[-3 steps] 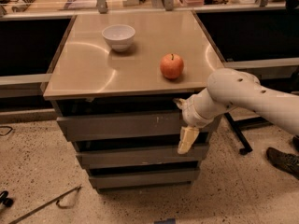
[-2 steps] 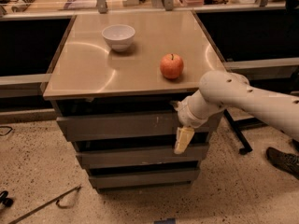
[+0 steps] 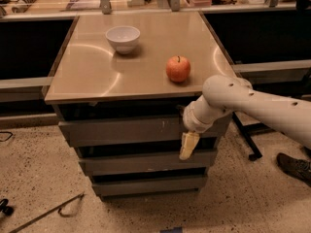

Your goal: Open top drawer

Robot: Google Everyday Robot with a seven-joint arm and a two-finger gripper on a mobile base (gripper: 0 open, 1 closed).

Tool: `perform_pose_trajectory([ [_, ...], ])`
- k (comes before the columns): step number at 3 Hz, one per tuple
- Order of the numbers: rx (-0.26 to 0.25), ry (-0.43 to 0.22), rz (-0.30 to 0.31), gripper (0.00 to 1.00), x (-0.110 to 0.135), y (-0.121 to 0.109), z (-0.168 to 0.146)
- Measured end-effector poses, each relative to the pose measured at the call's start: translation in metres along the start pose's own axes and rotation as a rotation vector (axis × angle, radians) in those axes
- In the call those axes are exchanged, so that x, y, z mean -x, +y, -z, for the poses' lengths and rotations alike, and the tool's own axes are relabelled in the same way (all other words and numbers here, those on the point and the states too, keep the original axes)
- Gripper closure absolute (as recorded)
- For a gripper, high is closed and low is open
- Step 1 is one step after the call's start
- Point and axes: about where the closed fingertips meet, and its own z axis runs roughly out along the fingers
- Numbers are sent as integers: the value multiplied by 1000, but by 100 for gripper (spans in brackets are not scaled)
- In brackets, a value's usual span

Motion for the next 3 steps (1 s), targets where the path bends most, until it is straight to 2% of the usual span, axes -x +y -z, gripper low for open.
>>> perform_pose_trajectory([
  [1, 43, 8, 13, 0, 8, 7, 2],
  [3, 187, 53, 7, 0, 27, 43, 32],
])
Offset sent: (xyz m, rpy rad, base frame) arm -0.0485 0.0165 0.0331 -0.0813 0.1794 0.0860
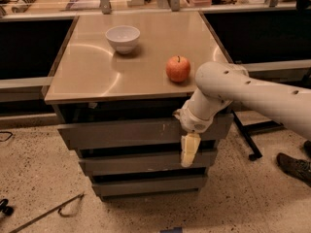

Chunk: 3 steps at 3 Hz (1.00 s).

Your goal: Open top drawer

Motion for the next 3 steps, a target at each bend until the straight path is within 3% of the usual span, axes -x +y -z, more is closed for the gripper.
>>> perform_pose_trajectory([
  [1, 108, 14, -41, 0, -2, 39, 8],
  [2, 129, 14, -48, 0, -1, 46, 11],
  [3, 212, 17, -69, 0, 0, 74, 15],
])
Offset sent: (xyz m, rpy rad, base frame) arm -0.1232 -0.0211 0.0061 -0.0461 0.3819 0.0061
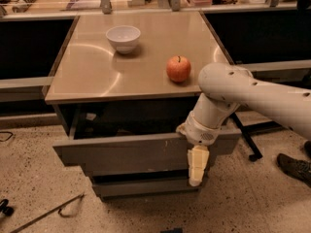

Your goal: Open top drawer

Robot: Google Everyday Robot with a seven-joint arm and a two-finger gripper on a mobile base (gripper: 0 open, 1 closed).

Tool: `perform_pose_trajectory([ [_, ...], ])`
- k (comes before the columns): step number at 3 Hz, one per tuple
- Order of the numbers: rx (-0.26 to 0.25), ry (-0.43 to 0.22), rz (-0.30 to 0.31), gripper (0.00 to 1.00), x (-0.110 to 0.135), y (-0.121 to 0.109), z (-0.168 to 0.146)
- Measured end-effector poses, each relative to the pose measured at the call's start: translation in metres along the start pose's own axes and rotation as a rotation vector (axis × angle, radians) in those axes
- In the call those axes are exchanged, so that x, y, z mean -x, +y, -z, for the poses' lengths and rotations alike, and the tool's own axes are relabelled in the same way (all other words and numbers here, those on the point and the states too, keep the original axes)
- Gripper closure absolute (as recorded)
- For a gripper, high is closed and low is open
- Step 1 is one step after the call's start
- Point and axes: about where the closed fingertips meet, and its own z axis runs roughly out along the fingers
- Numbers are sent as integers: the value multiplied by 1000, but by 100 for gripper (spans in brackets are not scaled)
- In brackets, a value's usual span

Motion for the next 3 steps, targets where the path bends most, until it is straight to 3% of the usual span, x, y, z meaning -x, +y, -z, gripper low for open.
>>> perform_pose_trajectory([
  [2, 158, 47, -12, 0, -3, 48, 11],
  [3, 158, 47, -12, 0, -3, 48, 11],
])
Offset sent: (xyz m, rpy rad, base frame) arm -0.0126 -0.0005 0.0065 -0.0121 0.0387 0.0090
